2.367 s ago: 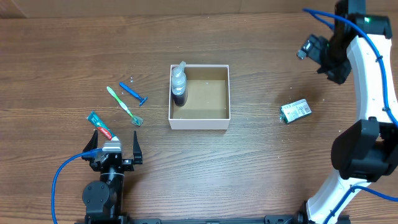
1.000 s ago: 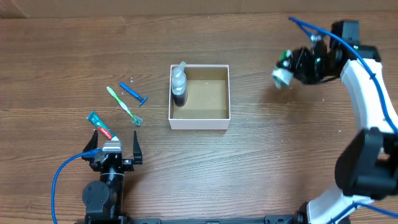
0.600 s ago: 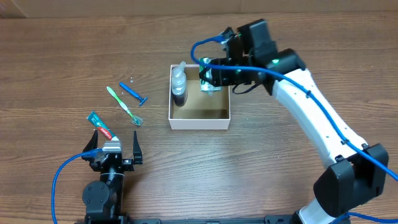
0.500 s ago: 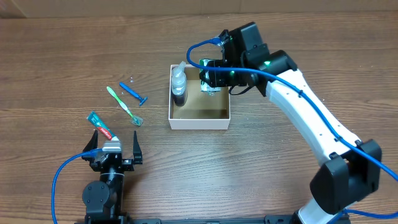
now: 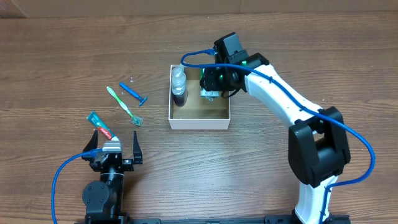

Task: Pack container
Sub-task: 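Carry the soap bar with the right gripper into the box and release, then lift the right gripper out of the box and park it upper right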

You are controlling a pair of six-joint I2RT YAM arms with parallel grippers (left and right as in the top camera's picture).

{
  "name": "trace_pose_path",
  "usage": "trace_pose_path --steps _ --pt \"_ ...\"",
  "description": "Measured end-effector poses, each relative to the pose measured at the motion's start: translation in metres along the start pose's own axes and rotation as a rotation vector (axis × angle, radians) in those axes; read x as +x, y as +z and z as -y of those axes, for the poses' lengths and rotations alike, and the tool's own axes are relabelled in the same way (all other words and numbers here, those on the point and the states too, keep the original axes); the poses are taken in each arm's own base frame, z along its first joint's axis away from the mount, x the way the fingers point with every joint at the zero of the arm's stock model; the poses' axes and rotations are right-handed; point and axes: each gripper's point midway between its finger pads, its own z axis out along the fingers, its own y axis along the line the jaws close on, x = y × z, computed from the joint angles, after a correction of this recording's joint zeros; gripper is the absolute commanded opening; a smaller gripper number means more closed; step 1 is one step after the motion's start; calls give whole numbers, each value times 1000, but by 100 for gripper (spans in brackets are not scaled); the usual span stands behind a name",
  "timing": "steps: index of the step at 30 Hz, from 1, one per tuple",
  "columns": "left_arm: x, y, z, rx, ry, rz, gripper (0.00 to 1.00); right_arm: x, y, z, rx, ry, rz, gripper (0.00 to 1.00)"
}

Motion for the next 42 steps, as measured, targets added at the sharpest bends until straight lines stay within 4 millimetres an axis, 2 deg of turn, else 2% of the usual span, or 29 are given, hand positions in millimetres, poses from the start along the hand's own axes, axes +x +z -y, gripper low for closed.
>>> trace_pose_path --steps 6,7,9,10,23,24,27,30,32,33,34,35,37,39,42 --pt "0 0 0 0 0 0 100 8 27 0 1 -8 -27 42" --pt "0 0 0 0 0 0 100 7 29 0 2 -9 -26 55" --pt "0 0 0 0 0 0 100 5 29 -1 -4 -8 -17 72" --pt "0 0 0 0 0 0 100 3 29 -3 -11 -14 -7 74" --pt "0 0 0 0 0 0 100 6 27 -3 -6 -10 -27 73" --pt "0 0 0 0 0 0 100 6 25 -4 -2 -8 -36 73" --pt "0 0 0 0 0 0 100 -10 -2 -14 12 -9 -24 74" --pt "0 0 0 0 0 0 100 -23 -45 -27 12 -17 13 74" --pt "0 0 0 0 0 0 100 -26 -85 -29 54 -6 40 73" --pt "0 0 0 0 0 0 100 -24 -116 -19 117 17 60 73" --pt "0 0 0 0 0 0 100 -19 -136 0 196 56 63 73" --pt "0 0 0 0 0 0 100 -11 -143 17 255 92 30 73" --pt "0 0 0 0 0 0 100 1 -145 45 335 149 -19 73" --pt "0 0 0 0 0 0 100 9 -143 66 381 193 -47 73" --pt "0 0 0 0 0 0 100 26 -131 98 442 265 -97 73"
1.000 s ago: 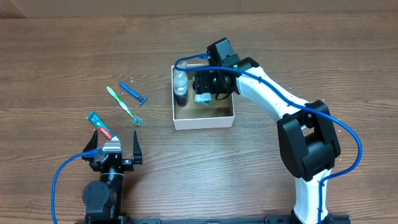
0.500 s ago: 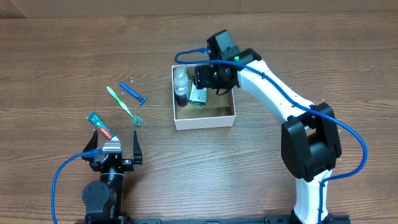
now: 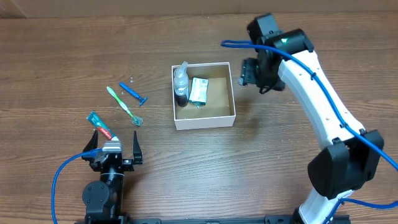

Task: Pack container
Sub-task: 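Lift the right gripper out of the box and park it upper right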

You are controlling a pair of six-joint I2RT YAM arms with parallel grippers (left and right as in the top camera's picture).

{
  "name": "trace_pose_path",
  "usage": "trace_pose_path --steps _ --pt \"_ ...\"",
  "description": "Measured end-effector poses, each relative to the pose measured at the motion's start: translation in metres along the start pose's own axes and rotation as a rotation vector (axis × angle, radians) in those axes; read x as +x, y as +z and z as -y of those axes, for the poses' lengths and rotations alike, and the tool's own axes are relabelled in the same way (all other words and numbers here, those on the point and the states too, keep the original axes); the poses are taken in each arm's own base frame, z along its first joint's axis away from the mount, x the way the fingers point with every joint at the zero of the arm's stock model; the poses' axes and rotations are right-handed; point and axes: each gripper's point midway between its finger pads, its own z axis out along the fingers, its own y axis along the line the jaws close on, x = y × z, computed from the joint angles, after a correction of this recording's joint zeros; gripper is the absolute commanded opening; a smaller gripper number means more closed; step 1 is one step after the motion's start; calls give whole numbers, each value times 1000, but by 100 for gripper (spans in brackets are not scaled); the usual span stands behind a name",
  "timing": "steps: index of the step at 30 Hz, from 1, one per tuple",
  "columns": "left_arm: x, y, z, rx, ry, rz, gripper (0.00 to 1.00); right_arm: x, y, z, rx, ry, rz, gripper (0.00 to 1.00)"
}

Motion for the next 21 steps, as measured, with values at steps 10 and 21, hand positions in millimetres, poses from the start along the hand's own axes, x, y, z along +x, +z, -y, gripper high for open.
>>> trace_pose_path --steps 10,21 --pt "0 0 0 0 0 0 100 34 48 7 30 9 -105 73" --pt "0 0 0 0 0 0 100 56 59 -14 -26 -31 -156 73"
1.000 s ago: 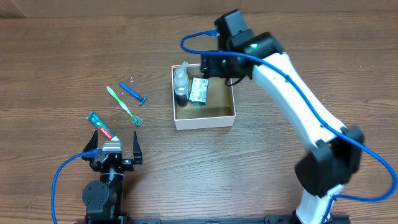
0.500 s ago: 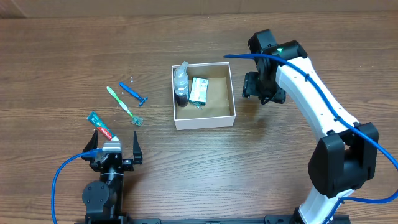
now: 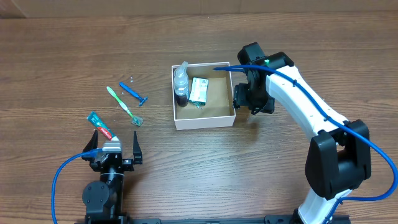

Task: Pack container
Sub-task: 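Lift the right gripper out of the box and park it upper right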

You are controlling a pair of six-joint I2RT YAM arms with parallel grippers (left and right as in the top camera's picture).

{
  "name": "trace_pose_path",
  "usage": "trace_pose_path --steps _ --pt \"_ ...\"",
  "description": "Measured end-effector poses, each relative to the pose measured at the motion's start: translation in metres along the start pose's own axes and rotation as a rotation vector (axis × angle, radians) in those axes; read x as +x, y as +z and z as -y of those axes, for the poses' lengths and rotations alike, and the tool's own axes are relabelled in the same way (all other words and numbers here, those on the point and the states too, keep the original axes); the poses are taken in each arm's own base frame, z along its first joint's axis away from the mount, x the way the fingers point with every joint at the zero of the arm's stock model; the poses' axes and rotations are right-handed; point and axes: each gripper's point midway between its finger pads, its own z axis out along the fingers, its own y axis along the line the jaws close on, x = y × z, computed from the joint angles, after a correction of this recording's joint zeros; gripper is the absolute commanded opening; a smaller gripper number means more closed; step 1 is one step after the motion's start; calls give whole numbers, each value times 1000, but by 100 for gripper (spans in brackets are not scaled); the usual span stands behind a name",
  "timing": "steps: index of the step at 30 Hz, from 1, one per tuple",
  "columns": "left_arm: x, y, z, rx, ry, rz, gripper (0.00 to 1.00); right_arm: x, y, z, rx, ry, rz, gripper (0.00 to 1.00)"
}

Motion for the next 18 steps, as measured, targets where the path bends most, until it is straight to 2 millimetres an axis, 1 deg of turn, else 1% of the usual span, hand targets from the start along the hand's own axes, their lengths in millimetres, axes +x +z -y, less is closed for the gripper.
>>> trace_pose_path --steps 12,15,18 --pt "0 0 0 0 0 0 100 7 0 -15 -27 -6 -7 73" --pt "0 0 0 0 0 0 100 4 0 -17 -31 -3 5 74" --pt "0 0 0 0 0 0 100 -2 0 -12 -24 6 25 79"
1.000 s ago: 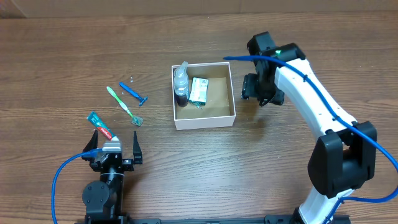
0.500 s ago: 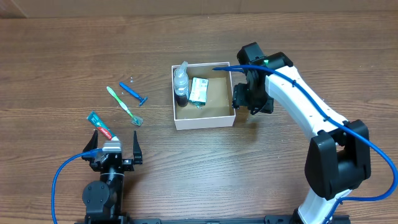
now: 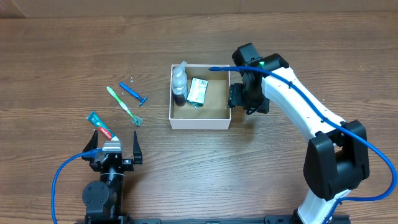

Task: Pack container
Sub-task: 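Lift the right gripper out of the box and park it upper right, then reach the left gripper to the toothpaste tube and grasp it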

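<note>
The white cardboard box (image 3: 199, 124) stands mid-table, holding a clear spray bottle (image 3: 180, 82) along its left wall and a green-and-white packet (image 3: 198, 91) beside it. My right gripper (image 3: 236, 99) is down against the outside of the box's right wall; its fingers are hidden under the wrist. On the table to the left lie a green toothbrush (image 3: 124, 106), a blue razor (image 3: 134, 93) and a small toothpaste tube (image 3: 99, 126). My left gripper (image 3: 115, 142) rests open at the front left, just behind the tube.
Blue cables trail from both arms. The right arm's white links reach from the front right edge across to the box. Bare wooden tabletop lies between the box and the loose toiletries.
The box has shifted a little to the left, and my right gripper, still at its right wall, has moved left with it. The left arm has not moved.
My right gripper was first down inside the box over the green-and-white packet. Then it was outside, beyond the box's far right corner, with the packet left inside and the box displaced to the right. Then it stood at the right wall, and now the box is back left.
</note>
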You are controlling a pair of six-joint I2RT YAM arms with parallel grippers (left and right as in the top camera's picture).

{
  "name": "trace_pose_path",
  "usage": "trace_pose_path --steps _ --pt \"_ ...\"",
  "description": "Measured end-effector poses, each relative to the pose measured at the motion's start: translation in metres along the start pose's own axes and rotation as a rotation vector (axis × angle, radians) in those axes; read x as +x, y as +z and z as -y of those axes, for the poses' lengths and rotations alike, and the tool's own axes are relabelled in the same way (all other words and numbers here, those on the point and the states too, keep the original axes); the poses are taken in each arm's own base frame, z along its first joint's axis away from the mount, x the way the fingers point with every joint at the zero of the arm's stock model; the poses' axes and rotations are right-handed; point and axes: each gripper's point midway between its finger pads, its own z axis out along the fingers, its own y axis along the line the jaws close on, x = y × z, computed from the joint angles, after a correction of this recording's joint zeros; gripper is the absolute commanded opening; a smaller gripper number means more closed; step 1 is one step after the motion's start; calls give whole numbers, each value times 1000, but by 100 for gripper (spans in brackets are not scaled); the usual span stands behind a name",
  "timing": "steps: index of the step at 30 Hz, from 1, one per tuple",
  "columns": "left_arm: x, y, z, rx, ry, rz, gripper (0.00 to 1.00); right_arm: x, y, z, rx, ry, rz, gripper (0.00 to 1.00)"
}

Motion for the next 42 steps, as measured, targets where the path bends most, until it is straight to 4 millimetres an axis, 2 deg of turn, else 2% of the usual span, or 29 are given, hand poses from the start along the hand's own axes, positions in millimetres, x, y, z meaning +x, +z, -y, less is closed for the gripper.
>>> trace_pose_path --steps 2,4,6,10,16,19,22,26,29,33,37,39,42 --pt "0 0 0 0 0 0 100 -8 0 12 9 27 10 83" --pt "0 0 0 0 0 0 100 -22 -2 32 15 78 29 91" --pt "0 0 0 0 0 0 100 -46 -7 61 14 159 73 100" --pt "0 0 0 0 0 0 100 -83 -19 124 18 322 156 100" --pt "0 0 0 0 0 0 100 -93 -23 194 41 491 183 100" --pt "0 0 0 0 0 1 100 -93 -25 215 48 542 187 100" --pt "0 0 0 0 0 2 100 -92 -25 223 50 559 188 100" --pt "-1 0 0 -1 0 2 100 -92 -25 223 50 559 187 100" --pt "-14 0 -3 -13 0 57 100 -93 -25 223 49 560 189 100" --pt "-29 -3 15 94 -16 116 100 -92 -25 223 50 559 188 100" --pt "-30 -9 25 166 -83 4 100 -92 -25 223 49 560 188 100" --pt "-49 -12 24 178 -105 -71 100 -92 -25 223 49 560 188 100" --pt "-89 -5 21 187 -137 -193 100 -93 -25 223 49 560 190 100"
